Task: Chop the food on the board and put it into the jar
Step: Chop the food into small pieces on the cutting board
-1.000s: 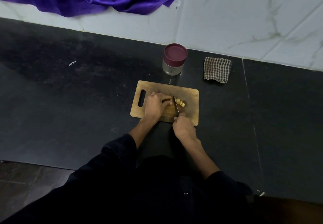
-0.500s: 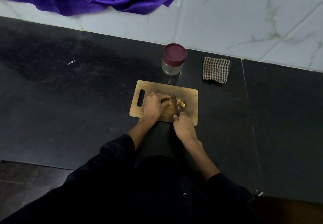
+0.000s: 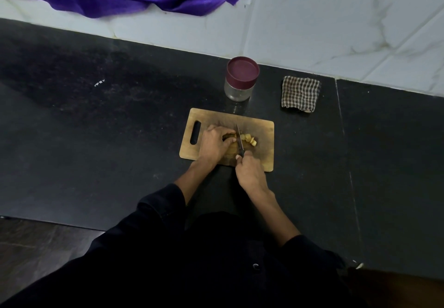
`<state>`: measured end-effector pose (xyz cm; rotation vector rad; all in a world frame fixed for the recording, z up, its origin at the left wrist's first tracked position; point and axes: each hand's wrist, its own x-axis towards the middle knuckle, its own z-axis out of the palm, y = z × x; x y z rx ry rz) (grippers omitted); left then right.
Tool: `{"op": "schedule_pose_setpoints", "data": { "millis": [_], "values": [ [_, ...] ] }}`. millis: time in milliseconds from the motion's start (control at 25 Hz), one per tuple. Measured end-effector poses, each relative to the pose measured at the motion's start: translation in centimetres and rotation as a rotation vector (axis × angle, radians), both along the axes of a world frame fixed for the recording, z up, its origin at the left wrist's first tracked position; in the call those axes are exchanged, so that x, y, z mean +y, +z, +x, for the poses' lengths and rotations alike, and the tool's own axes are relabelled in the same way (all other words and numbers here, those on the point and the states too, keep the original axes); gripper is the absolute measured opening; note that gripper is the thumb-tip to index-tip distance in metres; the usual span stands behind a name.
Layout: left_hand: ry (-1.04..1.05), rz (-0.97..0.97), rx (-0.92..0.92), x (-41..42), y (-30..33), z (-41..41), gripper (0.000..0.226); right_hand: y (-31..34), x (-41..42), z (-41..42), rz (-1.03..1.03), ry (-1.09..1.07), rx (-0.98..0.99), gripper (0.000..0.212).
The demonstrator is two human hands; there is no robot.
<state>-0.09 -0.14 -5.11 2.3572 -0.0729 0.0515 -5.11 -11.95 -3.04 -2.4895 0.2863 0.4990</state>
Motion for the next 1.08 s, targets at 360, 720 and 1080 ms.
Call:
{"op": "schedule_pose_setpoints", "data": {
  "millis": [360,720,1080],
  "values": [
    [0.015,0.0,0.023,-0.06,-0.21,0.15,0.025,-0.24,0.0,0.29,0.009,-0.032,0.011,0.019],
    [0.003,-0.004,0.015,0.02,-0.32,0.27,0.024,-0.24,-0.26,0.4,0.056,-0.026,0.014,0.022],
    [0.017,-0.014,0.024,0.12,-0.53,0.41,0.024,-0.28,0.32,0.5,-0.032,0.012,0.005,0.021]
  ]
}}
